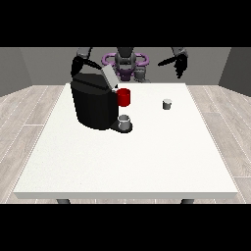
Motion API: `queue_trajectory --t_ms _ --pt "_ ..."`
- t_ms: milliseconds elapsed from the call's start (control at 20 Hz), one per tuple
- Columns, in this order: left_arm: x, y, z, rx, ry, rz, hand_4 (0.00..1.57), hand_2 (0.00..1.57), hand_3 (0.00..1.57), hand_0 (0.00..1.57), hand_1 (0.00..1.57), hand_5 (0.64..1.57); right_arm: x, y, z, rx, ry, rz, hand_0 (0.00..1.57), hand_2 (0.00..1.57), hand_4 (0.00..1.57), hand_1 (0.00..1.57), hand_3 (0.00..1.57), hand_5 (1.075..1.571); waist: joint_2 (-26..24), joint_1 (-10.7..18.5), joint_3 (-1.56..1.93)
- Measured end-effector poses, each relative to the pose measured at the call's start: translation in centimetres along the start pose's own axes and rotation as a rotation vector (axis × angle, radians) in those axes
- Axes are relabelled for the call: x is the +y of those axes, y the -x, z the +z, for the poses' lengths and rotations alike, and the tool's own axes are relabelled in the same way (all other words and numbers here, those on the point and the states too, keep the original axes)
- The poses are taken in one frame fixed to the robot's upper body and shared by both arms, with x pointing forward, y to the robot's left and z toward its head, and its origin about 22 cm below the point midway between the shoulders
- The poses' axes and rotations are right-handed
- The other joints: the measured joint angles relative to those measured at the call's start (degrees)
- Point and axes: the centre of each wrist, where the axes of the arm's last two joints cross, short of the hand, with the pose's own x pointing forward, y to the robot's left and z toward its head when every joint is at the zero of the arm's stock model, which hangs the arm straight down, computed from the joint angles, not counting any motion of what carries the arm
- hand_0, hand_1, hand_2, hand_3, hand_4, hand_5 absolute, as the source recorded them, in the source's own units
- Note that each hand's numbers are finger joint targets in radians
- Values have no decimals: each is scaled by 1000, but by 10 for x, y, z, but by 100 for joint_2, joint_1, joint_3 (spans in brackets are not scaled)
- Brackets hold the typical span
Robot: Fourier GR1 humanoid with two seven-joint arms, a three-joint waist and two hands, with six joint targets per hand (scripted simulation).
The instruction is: Insert the coffee pod into the coffee machine and close the lid
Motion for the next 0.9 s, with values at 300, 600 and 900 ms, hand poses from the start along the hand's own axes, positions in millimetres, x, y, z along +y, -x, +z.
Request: queue_trajectory --t_ms 300,600,900 --pt "38 -9 -30 65 -5 -116 0 0 0 0 0 1571 18 -15 -13 -56 -38 -18 0 0 0 0 0 1571 395 -358 -2" --pt "64 0 -43 149 15 -231 0 0 0 0 0 1571 35 -24 -16 -72 -74 -23 0 0 0 0 0 1571 731 -613 -4" --pt "67 7 -60 190 41 -307 0 0 0 0 0 1571 46 -28 -26 -72 -99 -42 0 0 0 0 0 1571 1061 -701 -3"
